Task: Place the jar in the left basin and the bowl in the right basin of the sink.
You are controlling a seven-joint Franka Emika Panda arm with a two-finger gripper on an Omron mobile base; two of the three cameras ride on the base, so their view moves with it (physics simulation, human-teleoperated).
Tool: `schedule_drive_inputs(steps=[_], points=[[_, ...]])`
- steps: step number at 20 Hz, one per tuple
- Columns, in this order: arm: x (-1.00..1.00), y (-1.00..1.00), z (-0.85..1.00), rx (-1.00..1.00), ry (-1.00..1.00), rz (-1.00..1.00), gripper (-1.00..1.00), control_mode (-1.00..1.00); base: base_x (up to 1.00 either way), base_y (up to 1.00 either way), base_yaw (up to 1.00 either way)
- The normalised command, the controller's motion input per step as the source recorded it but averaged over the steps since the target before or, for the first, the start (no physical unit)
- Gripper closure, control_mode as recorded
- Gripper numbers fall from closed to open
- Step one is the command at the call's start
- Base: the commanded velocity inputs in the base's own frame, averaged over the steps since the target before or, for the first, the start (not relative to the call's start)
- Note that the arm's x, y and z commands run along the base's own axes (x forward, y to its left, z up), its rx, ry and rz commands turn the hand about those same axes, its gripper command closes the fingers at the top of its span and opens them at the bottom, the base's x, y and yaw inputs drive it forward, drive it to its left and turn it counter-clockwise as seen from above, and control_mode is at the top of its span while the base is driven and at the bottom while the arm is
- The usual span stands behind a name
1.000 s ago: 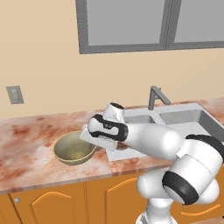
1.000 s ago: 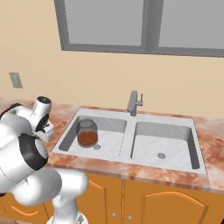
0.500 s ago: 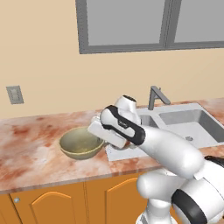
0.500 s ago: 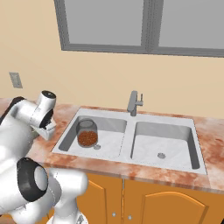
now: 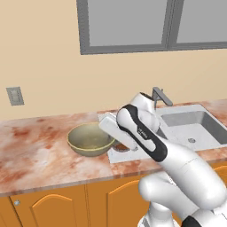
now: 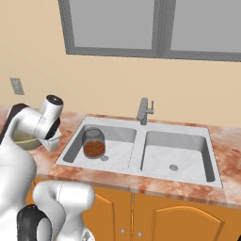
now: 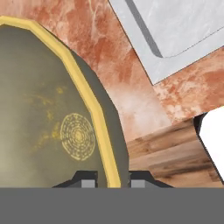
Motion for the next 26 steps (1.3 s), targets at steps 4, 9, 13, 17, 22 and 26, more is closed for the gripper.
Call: schedule_drive_inputs(steps=[4, 9, 13, 17, 22, 26], points=[[-0.31, -0.27, 0.41, 0.00, 0.00, -0.12, 1.00, -1.00, 0.00, 0.00, 0.00], [-0.34, -0.31, 0.32, 0.02, 0.04, -0.10, 1.00, -1.00, 0.00, 0.00, 0.00], [-0.40, -0.38, 0.26, 0.02, 0.01, -0.08, 1.00, -1.00, 0.00, 0.00, 0.00], [-0.44, -0.43, 0.26, 0.01, 0.00, -0.05, 1.00, -1.00, 0.00, 0.00, 0.00], [-0.41, -0.46, 0.22, 0.00, 0.00, -0.06, 1.00, -1.00, 0.00, 0.00, 0.00], [-0.41, -0.50, 0.18, 0.00, 0.00, -0.07, 1.00, -1.00, 0.00, 0.00, 0.00]])
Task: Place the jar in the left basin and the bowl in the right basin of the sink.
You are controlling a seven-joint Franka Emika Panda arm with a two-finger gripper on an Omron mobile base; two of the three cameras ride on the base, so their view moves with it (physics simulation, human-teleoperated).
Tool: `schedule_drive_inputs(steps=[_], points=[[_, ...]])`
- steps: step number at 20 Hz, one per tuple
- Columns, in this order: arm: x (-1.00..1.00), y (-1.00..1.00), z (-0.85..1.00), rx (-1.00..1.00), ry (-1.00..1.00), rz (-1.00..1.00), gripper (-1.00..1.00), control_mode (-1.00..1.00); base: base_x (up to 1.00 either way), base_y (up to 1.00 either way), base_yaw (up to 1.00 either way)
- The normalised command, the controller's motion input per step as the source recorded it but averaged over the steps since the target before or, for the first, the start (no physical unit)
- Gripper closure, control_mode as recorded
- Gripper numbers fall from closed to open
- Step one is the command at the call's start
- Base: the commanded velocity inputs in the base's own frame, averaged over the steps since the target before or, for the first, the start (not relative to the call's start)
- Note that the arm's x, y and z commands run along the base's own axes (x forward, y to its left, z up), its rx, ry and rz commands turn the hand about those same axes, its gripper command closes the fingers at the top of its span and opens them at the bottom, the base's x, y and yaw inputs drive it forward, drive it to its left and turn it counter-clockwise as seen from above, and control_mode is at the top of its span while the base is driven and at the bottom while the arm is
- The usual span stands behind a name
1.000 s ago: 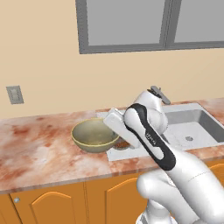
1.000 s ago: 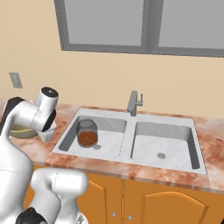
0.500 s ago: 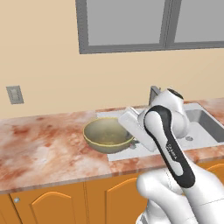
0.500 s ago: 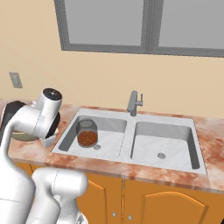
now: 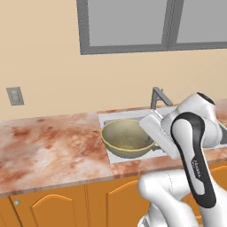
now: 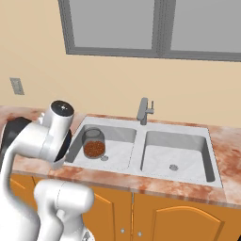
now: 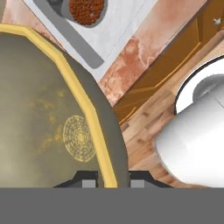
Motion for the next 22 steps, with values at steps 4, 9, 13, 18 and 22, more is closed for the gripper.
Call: schedule_drive_inputs(steps=[4, 9, 13, 18, 22], points=[[-0.39, -0.54, 0.15, 0.01, 0.01, -0.08, 1.00, -1.00, 0.00, 0.00, 0.00], [-0.31, -0.53, 0.11, 0.00, 0.02, -0.07, 1.00, -1.00, 0.00, 0.00, 0.00], [-0.21, -0.55, 0.03, 0.00, 0.01, -0.02, 1.00, -1.00, 0.00, 0.00, 0.00], [-0.13, -0.55, 0.00, 0.00, 0.02, 0.00, 1.00, -1.00, 0.00, 0.00, 0.00], [-0.05, -0.53, 0.00, 0.00, 0.01, 0.00, 1.00, -1.00, 0.00, 0.00, 0.00]])
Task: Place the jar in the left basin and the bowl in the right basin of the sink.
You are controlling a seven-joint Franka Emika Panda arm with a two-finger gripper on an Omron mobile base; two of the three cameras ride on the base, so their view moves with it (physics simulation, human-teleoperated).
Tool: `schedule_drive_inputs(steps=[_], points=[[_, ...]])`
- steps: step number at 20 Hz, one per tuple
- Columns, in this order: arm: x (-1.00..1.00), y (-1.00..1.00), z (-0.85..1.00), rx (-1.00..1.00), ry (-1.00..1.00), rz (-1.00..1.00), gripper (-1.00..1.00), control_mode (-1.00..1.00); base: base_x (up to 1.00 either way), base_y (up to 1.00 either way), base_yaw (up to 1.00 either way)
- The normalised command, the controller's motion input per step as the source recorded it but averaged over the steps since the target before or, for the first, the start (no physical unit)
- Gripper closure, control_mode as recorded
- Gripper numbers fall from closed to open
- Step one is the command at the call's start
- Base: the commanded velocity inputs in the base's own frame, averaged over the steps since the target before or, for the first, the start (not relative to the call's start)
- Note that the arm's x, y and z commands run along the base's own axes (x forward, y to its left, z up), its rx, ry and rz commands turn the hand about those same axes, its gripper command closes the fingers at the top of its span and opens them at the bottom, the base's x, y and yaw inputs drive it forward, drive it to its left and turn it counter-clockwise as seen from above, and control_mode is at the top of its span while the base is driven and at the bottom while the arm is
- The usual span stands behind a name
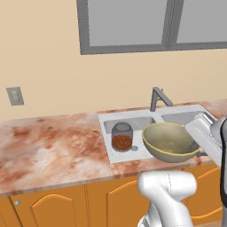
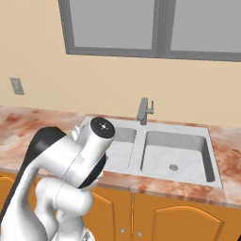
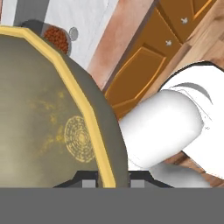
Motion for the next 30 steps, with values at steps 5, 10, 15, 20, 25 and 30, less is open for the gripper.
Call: schedule_drive_inputs(steps=[5, 10, 15, 20, 25, 30], points=[[-0.02, -0.55, 0.00, 0.00, 0.00, 0.00, 1.00, -1.00, 0.00, 0.00, 0.00], [0.00, -0.55, 0.00, 0.00, 0.04, 0.00, 1.00, -1.00, 0.00, 0.00, 0.00], [0.00, -0.52, 0.00, 0.00, 0.13, 0.00, 1.00, -1.00, 0.00, 0.00, 0.00], [0.09, -0.48, -0.02, 0.00, 0.13, 0.00, 1.00, -1.00, 0.00, 0.00, 0.00], [0.15, -0.48, -0.04, -0.01, 0.08, -0.01, 1.00, -1.00, 0.00, 0.00, 0.00], [0.16, -0.47, -0.06, -0.01, 0.02, -0.01, 1.00, -1.00, 0.00, 0.00, 0.00]])
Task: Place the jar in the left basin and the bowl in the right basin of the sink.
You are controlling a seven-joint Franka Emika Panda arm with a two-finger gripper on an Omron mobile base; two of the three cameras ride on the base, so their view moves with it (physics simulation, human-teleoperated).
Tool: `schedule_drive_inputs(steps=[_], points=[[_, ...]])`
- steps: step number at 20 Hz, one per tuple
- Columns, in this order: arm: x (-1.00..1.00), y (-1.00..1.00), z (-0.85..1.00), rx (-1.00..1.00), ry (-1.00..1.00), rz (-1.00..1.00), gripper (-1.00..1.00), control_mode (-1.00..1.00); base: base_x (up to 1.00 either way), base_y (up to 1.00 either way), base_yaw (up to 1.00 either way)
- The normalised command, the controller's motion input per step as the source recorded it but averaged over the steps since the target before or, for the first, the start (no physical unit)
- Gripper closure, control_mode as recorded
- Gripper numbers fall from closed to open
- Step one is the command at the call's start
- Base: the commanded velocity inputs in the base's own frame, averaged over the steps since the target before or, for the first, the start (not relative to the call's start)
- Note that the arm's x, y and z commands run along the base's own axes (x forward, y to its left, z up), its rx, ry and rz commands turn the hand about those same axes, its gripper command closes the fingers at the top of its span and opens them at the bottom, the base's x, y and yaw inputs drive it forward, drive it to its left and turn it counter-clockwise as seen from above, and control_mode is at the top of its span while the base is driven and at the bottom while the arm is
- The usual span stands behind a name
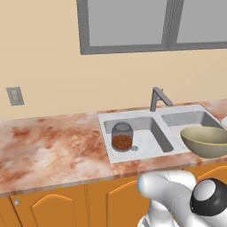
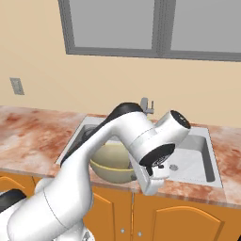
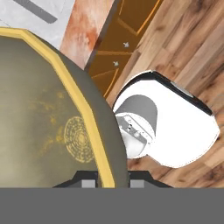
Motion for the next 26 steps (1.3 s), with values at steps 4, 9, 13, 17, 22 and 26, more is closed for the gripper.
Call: schedule_drive_inputs(steps=[4, 9, 13, 17, 22, 26], points=[[0.25, -0.42, -0.09, -0.02, 0.01, 0.00, 1.00, -1.00, 0.00, 0.00, 0.00], [0.34, -0.39, -0.10, -0.04, 0.05, 0.00, 1.00, -1.00, 0.00, 0.00, 0.00], [0.43, -0.31, -0.09, -0.06, 0.11, 0.00, 1.00, -1.00, 0.00, 0.00, 0.00], [0.47, -0.32, -0.11, -0.04, 0.13, 0.00, 1.00, -1.00, 0.00, 0.00, 0.00], [0.44, -0.34, -0.09, -0.01, 0.05, 0.00, 1.00, -1.00, 0.00, 0.00, 0.00], [0.42, -0.30, -0.12, 0.00, 0.00, 0.00, 1.00, -1.00, 0.00, 0.00, 0.00]])
